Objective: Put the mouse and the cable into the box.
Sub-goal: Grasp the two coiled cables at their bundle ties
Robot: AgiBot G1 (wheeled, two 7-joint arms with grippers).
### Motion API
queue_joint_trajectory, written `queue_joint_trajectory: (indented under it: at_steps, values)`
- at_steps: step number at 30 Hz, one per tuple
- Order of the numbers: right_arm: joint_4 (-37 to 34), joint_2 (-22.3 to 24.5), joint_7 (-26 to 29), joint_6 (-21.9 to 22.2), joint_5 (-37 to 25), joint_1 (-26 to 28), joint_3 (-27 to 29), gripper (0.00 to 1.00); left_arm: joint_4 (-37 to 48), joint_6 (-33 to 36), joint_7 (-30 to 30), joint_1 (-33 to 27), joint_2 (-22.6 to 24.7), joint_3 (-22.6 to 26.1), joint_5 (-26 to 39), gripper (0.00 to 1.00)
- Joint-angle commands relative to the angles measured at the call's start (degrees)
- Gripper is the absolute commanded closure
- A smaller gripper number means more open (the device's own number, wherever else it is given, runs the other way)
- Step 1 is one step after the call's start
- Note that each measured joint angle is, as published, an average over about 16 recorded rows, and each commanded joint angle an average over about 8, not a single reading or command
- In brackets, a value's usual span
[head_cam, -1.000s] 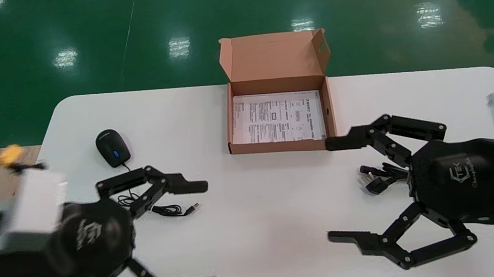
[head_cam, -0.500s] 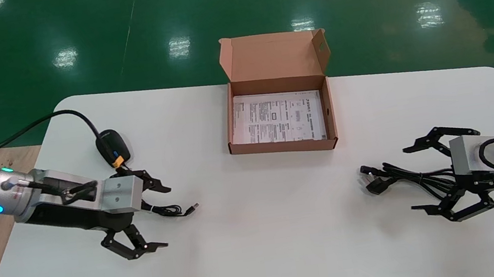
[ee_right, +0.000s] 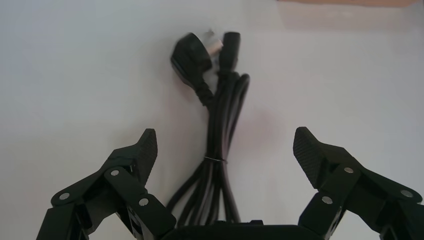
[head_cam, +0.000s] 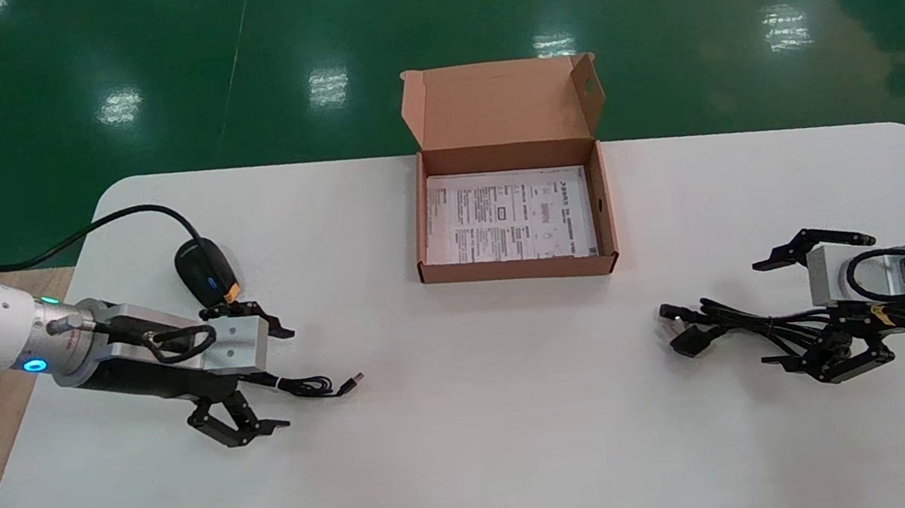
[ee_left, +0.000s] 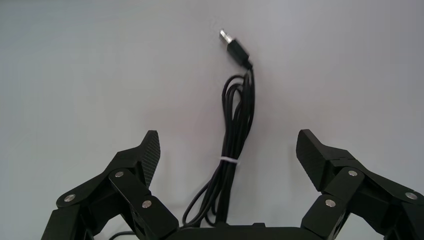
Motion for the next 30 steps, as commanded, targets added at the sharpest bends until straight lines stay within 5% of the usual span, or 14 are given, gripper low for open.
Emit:
queue_joint_trajectory:
  at_steps: [1, 8, 11, 16, 17, 19, 30]
  values:
    - [-2.3, -0.9, -1.4, 0.9, -0.5, 0.6, -0.2, 0.00, 2.0, -1.1, 1.6, -0.4, 0.7, 0.1, 0.2, 0.00]
    - [-7.9, -2.9, -4.2, 3.2, -1.0, 2.1, -0.4, 0.00, 5.5, -3.4, 4.2, -0.7, 1.7, -0.1, 0.1, 0.03]
    - [-9.5, -3.5, -5.0, 3.9, -1.3, 2.3, -0.5, 0.31, 6.4, -3.8, 4.7, -0.9, 1.9, -0.1, 0.1, 0.22]
    - [-10.9, -4.0, -5.5, 4.7, -1.7, 2.7, -0.7, 0.94, 7.4, -4.2, 5.0, -1.0, 2.1, -0.1, 0.2, 0.80]
    - [-11.0, -4.1, -5.6, 4.8, -1.7, 2.8, -0.8, 1.00, 7.5, -4.3, 5.1, -1.0, 2.1, -0.1, 0.2, 0.89]
    - [-10.9, -4.1, -5.5, 4.8, -1.7, 2.8, -0.8, 1.00, 7.4, -4.2, 5.0, -1.0, 2.1, -0.1, 0.1, 0.99]
    - [-10.1, -3.8, -5.3, 4.5, -1.5, 2.5, -0.7, 1.00, 6.8, -4.0, 4.9, -0.9, 2.0, -0.1, 0.0, 1.00]
